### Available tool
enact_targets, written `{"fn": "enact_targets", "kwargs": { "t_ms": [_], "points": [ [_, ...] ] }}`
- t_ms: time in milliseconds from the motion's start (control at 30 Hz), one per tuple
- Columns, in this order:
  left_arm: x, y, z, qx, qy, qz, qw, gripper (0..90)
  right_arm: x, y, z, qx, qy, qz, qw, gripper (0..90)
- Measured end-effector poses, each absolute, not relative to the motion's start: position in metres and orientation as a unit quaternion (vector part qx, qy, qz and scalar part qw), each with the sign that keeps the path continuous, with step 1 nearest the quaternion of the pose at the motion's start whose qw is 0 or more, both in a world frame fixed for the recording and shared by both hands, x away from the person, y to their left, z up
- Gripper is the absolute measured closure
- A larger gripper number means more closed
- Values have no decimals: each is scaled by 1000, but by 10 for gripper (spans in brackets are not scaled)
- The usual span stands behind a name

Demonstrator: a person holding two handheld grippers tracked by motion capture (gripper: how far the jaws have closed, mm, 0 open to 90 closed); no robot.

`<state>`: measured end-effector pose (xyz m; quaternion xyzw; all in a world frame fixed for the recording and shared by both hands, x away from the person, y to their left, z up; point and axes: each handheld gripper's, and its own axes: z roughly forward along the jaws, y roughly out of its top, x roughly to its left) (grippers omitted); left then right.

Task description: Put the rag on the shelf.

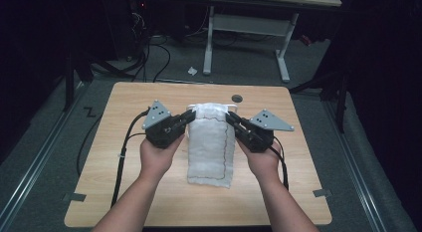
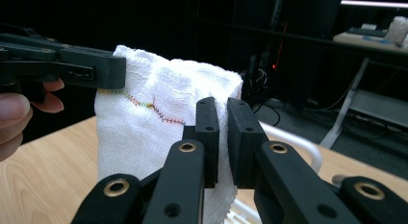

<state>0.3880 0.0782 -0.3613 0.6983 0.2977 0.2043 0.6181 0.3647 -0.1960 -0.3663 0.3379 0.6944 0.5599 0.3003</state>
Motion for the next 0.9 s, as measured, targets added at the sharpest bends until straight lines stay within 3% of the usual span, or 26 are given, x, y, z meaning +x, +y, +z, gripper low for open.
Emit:
{"fn": "enact_targets", "kwargs": {
  "t_ms": [367,900],
  "points": [
    [392,77,-323,693,272,233,626,863,370,-200,-330,325,681,568,328,843],
    [402,69,-299,691,263,246,627,865,378,-206,-309,329,665,579,338,844]
  ]
}}
